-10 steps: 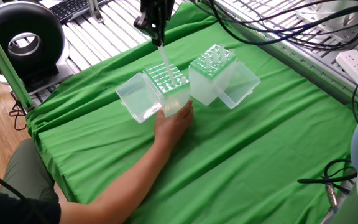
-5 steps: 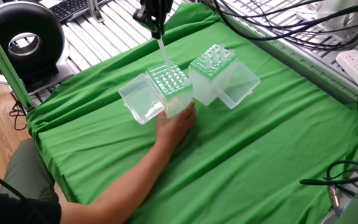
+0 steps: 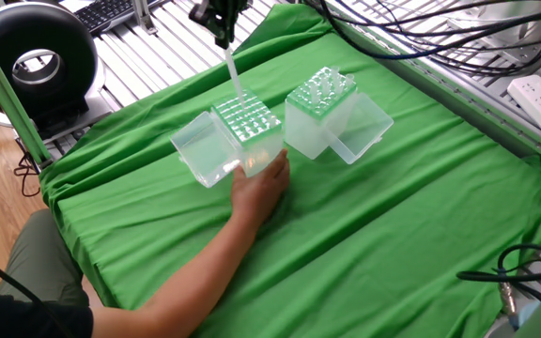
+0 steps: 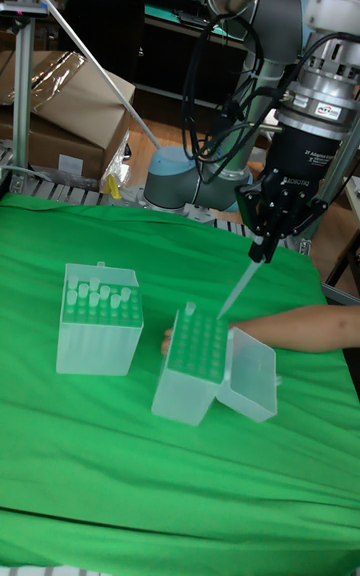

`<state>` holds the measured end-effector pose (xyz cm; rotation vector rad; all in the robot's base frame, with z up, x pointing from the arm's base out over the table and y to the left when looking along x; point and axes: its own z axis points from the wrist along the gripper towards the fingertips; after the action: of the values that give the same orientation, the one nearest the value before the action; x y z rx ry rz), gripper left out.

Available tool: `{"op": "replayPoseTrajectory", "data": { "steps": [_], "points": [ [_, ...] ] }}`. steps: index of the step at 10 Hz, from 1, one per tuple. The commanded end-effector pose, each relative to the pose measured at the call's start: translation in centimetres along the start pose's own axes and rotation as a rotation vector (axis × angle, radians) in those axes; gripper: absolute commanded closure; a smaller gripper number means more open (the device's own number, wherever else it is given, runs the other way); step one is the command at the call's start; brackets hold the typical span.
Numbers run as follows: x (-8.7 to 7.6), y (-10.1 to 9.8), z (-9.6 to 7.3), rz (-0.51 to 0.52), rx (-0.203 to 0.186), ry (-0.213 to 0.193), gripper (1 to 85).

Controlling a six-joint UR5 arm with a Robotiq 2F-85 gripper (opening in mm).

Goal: Insert a large pipette tip into the holder for large pipette tips

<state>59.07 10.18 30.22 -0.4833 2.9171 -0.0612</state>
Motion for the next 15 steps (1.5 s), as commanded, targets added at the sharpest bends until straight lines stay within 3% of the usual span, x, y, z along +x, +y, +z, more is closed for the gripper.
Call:
{"op": "replayPoseTrajectory", "data": {
  "steps": [1,4,15],
  "points": [
    [-0.7,0.9,0.8,0.024,-0.012,-0.027,84.7],
    [-0.9,1.1,1.7,0.021,-0.011,-0.035,84.7],
    [-1.4,2.2,1.6,0.052,-0.016,-0.046,84.7]
  ]
}}
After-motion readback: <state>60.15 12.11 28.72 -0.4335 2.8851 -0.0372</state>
